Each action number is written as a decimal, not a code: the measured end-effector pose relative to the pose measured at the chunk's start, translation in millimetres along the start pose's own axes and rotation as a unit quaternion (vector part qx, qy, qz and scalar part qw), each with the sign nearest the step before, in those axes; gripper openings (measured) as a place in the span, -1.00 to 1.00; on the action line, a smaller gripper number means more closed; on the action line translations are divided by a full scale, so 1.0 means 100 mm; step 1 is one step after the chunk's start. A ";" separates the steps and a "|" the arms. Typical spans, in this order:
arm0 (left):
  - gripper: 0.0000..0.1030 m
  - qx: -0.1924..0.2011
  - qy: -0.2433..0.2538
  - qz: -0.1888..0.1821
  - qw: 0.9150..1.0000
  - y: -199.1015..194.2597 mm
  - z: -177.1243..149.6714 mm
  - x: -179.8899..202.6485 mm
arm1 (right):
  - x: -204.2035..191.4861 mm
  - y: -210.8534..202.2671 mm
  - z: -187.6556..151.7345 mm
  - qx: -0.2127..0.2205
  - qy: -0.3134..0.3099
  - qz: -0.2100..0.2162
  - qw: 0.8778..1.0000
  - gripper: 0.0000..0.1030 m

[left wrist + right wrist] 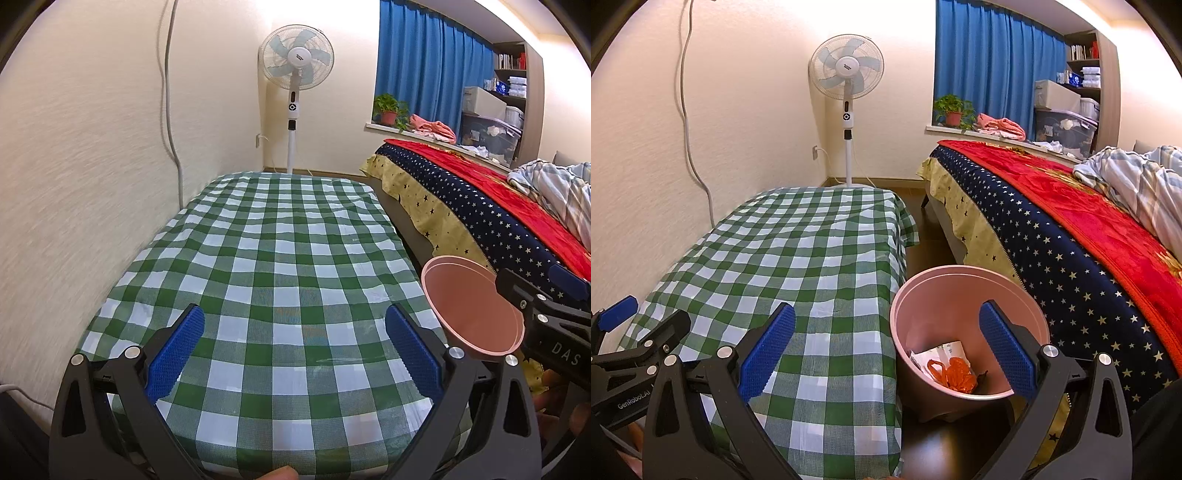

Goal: Collect trash

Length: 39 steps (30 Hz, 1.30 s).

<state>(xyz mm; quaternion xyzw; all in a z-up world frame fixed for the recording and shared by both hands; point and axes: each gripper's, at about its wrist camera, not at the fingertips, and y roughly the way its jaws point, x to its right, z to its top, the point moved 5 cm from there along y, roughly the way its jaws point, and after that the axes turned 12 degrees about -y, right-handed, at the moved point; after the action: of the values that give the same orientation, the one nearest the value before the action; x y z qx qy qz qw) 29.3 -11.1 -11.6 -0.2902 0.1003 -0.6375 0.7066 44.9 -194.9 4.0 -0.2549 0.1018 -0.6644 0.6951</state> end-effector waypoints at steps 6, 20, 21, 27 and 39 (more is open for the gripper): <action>0.85 0.000 0.001 0.000 1.000 0.00 0.00 0.01 | 0.00 0.00 0.00 0.000 0.000 0.000 1.000 0.90; 0.85 -0.003 -0.001 -0.004 1.000 0.01 -0.05 0.06 | -0.01 0.00 -0.01 0.001 -0.001 -0.003 1.000 0.90; 0.85 -0.003 -0.001 -0.003 1.000 0.01 -0.05 0.06 | -0.01 0.00 -0.01 -0.001 -0.001 -0.002 1.000 0.90; 0.85 -0.002 -0.003 -0.001 1.000 0.02 -0.06 0.04 | -0.02 -0.01 0.01 0.001 -0.001 0.000 1.000 0.90; 0.85 -0.003 -0.008 0.001 1.000 0.04 -0.08 0.04 | -0.02 0.00 0.00 -0.001 -0.001 0.001 1.000 0.90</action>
<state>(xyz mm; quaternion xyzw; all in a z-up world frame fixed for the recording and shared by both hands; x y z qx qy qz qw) 29.2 -17.1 -19.0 -0.2971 0.0968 -0.6342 0.7073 44.9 -192.5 3.4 -0.2566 0.1020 -0.6636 0.6953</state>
